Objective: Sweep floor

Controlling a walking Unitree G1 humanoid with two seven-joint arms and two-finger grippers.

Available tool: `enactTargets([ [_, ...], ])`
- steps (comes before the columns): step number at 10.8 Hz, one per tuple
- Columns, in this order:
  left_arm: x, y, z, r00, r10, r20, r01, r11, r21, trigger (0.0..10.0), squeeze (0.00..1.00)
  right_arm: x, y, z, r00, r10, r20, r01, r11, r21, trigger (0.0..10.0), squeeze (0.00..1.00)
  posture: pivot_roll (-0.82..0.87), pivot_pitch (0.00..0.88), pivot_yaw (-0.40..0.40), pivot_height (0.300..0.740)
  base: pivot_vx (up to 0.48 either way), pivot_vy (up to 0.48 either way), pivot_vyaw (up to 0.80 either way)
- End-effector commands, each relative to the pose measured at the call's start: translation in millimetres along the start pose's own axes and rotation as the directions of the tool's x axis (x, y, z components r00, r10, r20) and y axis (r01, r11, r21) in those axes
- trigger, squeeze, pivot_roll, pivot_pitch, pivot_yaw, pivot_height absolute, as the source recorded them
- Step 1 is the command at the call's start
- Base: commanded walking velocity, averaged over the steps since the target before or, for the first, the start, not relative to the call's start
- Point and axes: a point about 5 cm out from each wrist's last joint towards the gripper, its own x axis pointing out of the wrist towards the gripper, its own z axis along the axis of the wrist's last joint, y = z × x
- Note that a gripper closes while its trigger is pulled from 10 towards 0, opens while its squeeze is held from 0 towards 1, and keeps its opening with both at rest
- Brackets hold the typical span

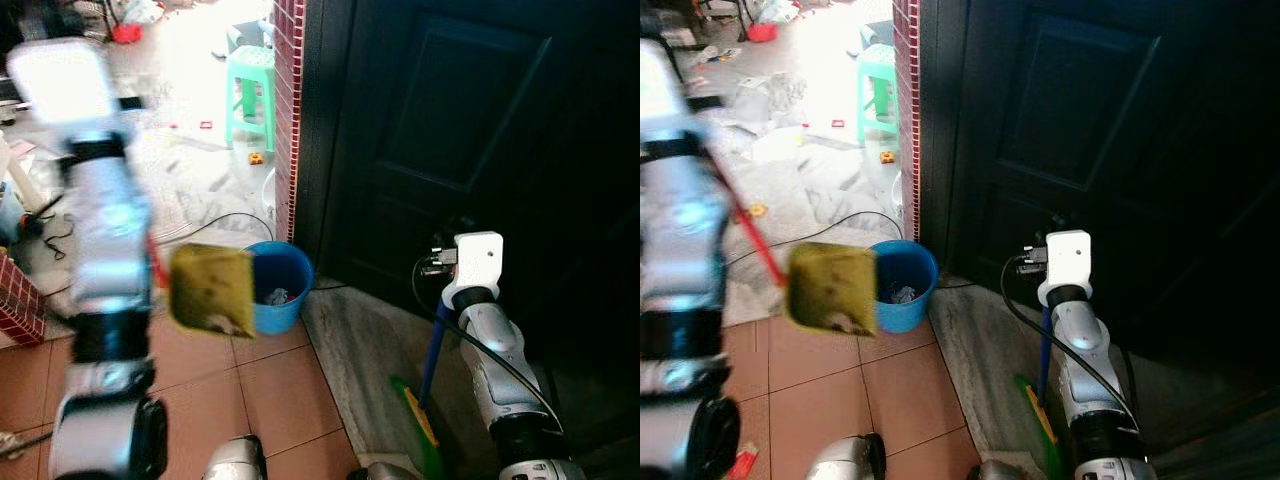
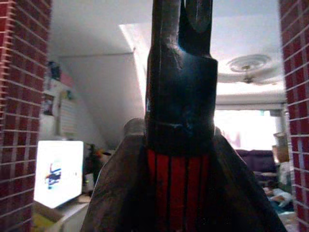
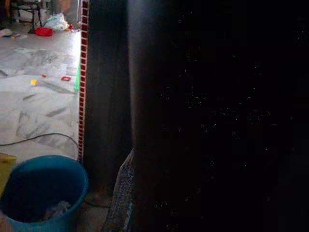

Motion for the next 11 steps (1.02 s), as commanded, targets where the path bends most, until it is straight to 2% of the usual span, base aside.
enactTargets([
  [1,-5.7,7.6,5,1.000,-0.007,0.009,0.007,1.000,0.014,10.0,0.00,4.3,-1.6,5,1.000,-0.002,0.018,0.002,1.000,0.000,10.0,0.00,-0.05,0.012,-0.050,0.740,0.000,0.000,0.00],
  [2,-14.2,13.3,-2,0.999,-0.003,-0.038,0.003,1.000,0.017,10.0,0.00,4.3,-0.8,5,1.000,0.003,0.016,-0.003,1.000,0.001,10.0,0.00,-0.04,0.012,-0.052,0.740,0.000,0.000,0.00],
  [3,-30.9,24.0,-14,0.993,0.010,-0.121,-0.006,0.999,0.034,10.0,0.00,4.2,-0.3,4,1.000,0.007,0.013,-0.007,1.000,0.002,10.0,0.00,-0.04,0.013,-0.053,0.740,0.000,0.000,0.00],
  [6,-45.7,37.4,-22,0.979,0.021,-0.201,-0.008,0.998,0.066,10.0,0.00,4.5,-1.5,2,1.000,0.010,0.005,-0.010,1.000,-0.001,10.0,0.00,-0.03,0.012,-0.056,0.740,0.000,0.442,0.00],
  [9,-53.9,33.9,-30,0.968,-0.014,-0.251,0.031,0.998,0.062,10.0,0.00,4.4,-1.5,1,1.000,0.013,0.004,-0.013,1.000,-0.003,10.0,0.00,-0.03,0.007,-0.048,0.740,0.000,0.480,0.00],
  [11,-65.0,30.0,-39,0.951,-0.036,-0.308,0.056,0.997,0.054,10.0,0.00,4.2,-1.0,0,1.000,0.016,0.004,-0.016,1.000,-0.004,10.0,0.00,-0.03,0.002,-0.045,0.740,0.000,0.480,0.00],
])
